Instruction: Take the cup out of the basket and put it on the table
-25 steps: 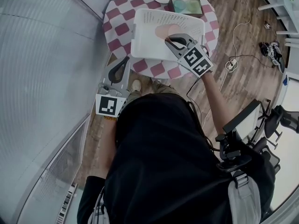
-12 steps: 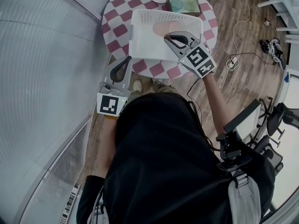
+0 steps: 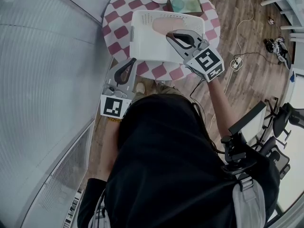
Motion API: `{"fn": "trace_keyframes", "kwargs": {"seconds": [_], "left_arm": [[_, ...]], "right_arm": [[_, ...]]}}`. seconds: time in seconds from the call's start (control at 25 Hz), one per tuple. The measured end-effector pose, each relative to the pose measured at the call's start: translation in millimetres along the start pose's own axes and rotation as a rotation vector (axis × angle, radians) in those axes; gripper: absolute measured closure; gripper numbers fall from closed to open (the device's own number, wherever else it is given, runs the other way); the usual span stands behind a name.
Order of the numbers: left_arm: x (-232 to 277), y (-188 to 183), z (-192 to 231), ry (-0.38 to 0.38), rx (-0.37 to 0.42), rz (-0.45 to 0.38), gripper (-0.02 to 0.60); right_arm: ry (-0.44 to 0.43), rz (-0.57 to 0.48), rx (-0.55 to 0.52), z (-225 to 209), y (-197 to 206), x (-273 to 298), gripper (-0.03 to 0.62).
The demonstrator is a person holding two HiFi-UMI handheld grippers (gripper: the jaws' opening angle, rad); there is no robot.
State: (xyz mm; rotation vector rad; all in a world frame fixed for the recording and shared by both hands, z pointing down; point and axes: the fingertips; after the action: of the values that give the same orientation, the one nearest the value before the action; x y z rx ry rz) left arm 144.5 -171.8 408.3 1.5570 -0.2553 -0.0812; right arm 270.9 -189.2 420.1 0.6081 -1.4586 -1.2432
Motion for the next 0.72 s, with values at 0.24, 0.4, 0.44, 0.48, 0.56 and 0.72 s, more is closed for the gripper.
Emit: {"fn": "trace_keyframes", "kwargs": {"seconds": [0.24,0.4,0.44,0.48,0.56,0.72], "left_arm": [[5,2,-2,0.013,0.006,-0.007,0.575],[8,1,-2,0.021,0.011,-0.016,0.576],[9,1,-2,0.023,0.011,-0.018,0.575],[9,1,-2,0.025,0.011,-0.018,0.576],[10,2,-4,0.029,0.009,-0.016,0.576],[12,2,-4,0.035,0.012,-0.015,0.575]], "right_arm": [[0.021,-0.039,-0.007,0,-11,-8,0.567],[0.036,-0.074,0.003,-2,-21,-15,0.566],[0.042,-0.087,0.009,-3,-24,-16,0.567],[0.049,-0.099,0.010,-3,-27,-18,0.566],[0.065,-0.127,0.002,-4,-32,-22,0.567],[0.091,-0.209,-0.023,-3,-45,-30,0.567]]}}
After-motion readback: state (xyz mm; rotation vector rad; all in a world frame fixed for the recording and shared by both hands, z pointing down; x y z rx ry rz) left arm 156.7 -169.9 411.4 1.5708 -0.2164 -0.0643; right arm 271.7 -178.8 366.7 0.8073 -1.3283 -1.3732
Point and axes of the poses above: the fingertips, and each gripper's own axes: x forward along the fingers, z to its left, y out of its underside, and after that the axes turned 8 degrees about y, right-handed
